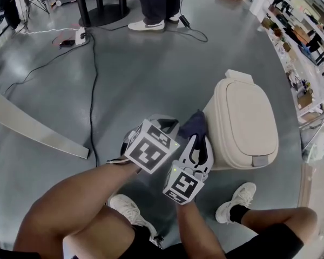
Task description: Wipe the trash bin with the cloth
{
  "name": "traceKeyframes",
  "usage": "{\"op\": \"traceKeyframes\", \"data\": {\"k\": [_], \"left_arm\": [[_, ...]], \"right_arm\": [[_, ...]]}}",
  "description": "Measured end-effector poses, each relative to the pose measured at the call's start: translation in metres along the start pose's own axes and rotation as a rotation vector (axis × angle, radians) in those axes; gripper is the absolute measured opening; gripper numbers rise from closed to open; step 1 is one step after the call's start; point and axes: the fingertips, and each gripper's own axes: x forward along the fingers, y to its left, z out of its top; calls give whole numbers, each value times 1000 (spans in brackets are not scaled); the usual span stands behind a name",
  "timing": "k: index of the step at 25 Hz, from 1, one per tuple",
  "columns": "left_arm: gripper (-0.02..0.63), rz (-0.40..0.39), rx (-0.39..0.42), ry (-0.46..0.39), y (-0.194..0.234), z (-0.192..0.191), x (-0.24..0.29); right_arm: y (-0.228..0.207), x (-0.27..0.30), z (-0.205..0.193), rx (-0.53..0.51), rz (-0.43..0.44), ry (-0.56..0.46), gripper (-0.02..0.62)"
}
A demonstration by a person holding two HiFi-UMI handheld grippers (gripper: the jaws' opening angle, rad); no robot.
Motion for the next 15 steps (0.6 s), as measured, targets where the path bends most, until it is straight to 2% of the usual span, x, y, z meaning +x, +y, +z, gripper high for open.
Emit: {"op": "traceKeyframes", "data": {"k": [8, 15], "left_arm": [[-3, -8, -7, -9, 1, 1, -2], [-3, -15, -8, -16, 0, 2, -2]], "right_arm": [[-1, 16, 11, 31, -57, -3, 67], [-8, 25, 5, 45, -91, 19, 67]]}}
